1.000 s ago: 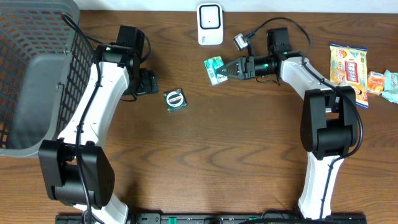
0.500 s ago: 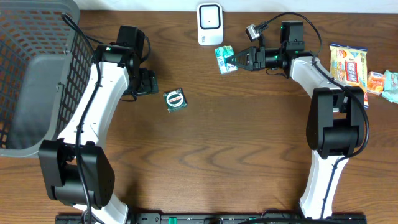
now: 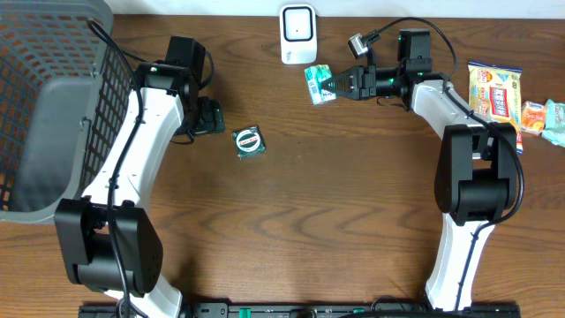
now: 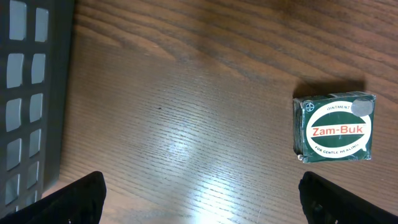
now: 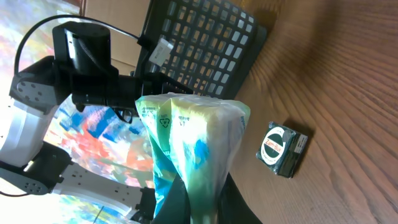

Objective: Scan the item barcode
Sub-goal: 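Hold the tissue pack and rotate it near the scanner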

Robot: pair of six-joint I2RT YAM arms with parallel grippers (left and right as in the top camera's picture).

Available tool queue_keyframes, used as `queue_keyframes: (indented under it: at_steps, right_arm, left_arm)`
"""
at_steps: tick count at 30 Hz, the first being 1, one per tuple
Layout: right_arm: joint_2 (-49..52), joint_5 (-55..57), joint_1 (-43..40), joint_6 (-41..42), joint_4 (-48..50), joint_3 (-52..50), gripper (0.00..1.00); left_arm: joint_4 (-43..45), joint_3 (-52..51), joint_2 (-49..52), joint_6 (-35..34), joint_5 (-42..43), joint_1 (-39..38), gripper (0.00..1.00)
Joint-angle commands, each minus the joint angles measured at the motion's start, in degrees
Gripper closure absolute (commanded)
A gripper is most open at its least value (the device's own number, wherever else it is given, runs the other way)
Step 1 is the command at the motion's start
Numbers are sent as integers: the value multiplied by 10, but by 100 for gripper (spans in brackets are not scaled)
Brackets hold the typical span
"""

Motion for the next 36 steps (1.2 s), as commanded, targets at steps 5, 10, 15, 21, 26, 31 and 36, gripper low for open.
queue_keyframes:
  at_steps: [5, 10, 15, 21, 26, 31, 36]
  right_arm:
    - [8, -10, -3, 3, 6, 1, 99]
    - [8, -7, -3, 3, 6, 1, 99]
    - [8, 3, -3, 4, 6, 1, 99]
    - [8, 12, -3, 4, 6, 1, 99]
    - [8, 33, 0, 4, 5, 1, 99]
    - [8, 100, 19, 4, -13, 1, 98]
    - [8, 253, 53, 3, -57, 1, 98]
  left_arm:
    - [-3, -1, -1, 5, -7, 1, 2]
    - [-3, -1, -1, 5, -7, 1, 2]
    - [-3, -1, -1, 5, -7, 1, 2]
    - [-3, -1, -1, 5, -7, 1, 2]
    - [-3, -1, -1, 5, -7, 1, 2]
    - [-3, -1, -1, 5, -7, 1, 2]
    - [-3, -1, -1, 5, -7, 1, 2]
